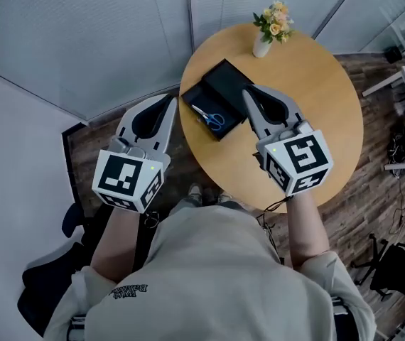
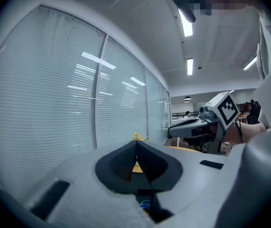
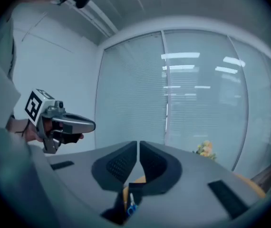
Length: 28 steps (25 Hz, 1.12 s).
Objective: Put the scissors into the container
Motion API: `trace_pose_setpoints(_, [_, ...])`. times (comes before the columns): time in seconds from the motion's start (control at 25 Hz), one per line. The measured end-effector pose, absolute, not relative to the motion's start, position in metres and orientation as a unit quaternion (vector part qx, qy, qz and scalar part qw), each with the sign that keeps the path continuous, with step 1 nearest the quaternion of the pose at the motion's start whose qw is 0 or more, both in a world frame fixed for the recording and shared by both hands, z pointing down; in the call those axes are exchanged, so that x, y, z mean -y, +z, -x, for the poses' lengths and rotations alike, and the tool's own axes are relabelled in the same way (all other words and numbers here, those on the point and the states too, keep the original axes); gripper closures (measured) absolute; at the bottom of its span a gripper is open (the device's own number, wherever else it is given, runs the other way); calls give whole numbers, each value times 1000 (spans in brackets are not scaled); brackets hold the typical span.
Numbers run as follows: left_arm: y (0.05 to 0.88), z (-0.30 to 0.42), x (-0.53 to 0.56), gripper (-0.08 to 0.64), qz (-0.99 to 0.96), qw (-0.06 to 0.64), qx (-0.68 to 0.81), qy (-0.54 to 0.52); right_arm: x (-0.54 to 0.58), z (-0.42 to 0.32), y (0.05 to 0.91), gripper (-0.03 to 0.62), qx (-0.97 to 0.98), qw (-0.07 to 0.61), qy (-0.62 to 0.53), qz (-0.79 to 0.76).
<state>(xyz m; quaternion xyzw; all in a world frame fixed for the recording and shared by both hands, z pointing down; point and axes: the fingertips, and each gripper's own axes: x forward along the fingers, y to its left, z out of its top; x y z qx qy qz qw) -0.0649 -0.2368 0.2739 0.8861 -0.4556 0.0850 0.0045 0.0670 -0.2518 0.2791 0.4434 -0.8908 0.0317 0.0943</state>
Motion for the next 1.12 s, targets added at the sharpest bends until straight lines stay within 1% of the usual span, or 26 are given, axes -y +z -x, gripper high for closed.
trace_pose_setpoints(0.08, [268, 60, 235, 538, -884, -29, 456, 102, 244, -77, 255, 552, 880, 74, -12, -468])
trace_pose_setpoints(0.16, [265, 52, 232, 538, -884, -56, 450, 117, 234, -86, 234, 553, 875, 45, -31, -482])
trace_pose_setpoints(0.28, [259, 43, 223, 538, -887, -74, 442, 116, 218, -96, 211, 553, 870, 19, -55, -490])
trace_pose_setpoints(0.44, [244, 34, 209, 538, -889, -60, 444, 90, 197, -104, 199, 554, 865, 15, -85, -494])
trace_pose_setpoints(0.68, [246, 37, 196, 538, -885, -65, 452, 86, 180, -115, 212, 552, 864, -7, -49, -502])
trace_pose_setpoints(0.92, [264, 39, 186, 538, -886, -37, 452, 100, 174, -115, 232, 555, 866, 11, -26, -499])
trace_pose_setpoints(1.12, [269, 39, 189, 538, -886, -38, 452, 99, 178, -119, 236, 555, 868, 8, -13, -497])
